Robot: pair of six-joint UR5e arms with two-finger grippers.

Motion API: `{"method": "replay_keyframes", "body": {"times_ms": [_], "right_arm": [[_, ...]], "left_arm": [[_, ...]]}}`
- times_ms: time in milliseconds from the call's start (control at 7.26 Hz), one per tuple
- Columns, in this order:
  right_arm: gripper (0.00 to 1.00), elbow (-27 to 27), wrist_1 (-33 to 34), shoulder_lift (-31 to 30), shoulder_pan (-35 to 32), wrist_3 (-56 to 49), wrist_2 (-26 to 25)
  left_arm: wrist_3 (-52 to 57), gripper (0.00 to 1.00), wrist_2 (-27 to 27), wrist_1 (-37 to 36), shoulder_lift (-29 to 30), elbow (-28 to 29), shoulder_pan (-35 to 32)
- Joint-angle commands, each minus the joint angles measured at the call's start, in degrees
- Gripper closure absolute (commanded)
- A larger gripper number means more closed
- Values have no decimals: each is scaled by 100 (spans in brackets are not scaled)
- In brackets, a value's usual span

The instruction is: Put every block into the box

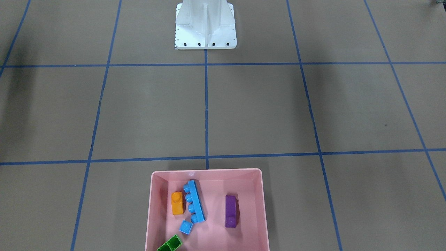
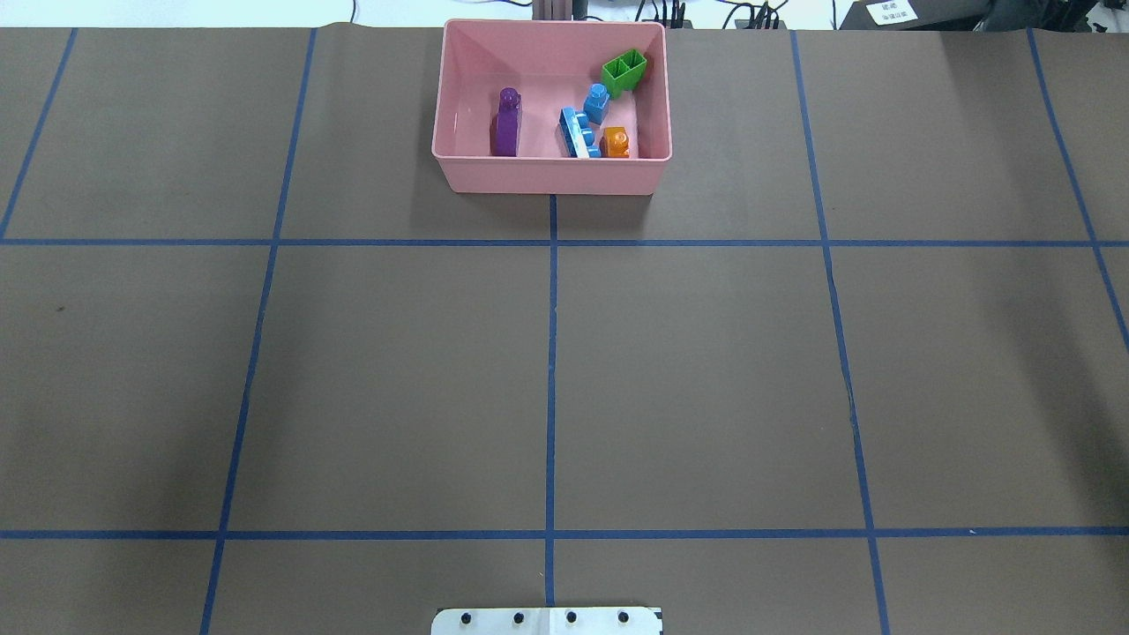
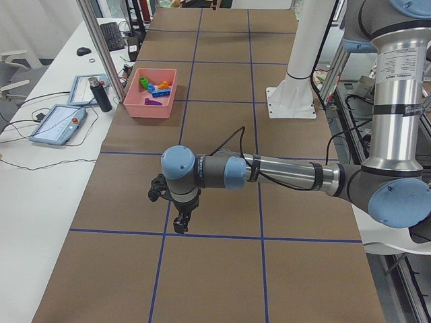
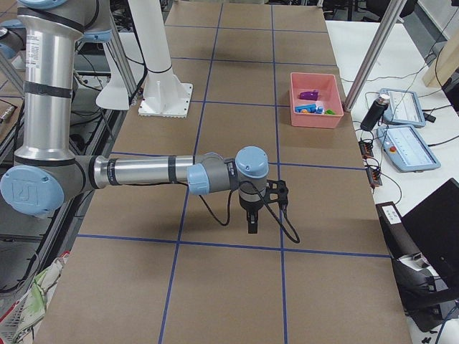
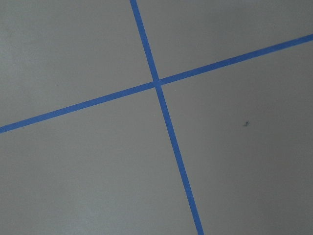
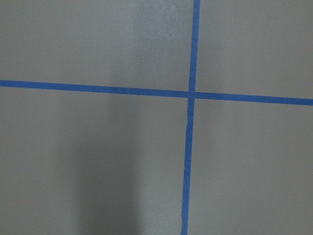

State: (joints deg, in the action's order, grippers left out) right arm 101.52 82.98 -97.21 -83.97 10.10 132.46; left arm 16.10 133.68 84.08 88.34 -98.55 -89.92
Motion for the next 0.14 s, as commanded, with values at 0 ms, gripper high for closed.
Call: {"method": "replay_keyframes", "body": {"times_ms": [0], "right_arm": [[0, 8, -1, 0, 65, 71, -1]], "left_arm": [[-2, 0, 0, 81, 8, 3, 1]]}}
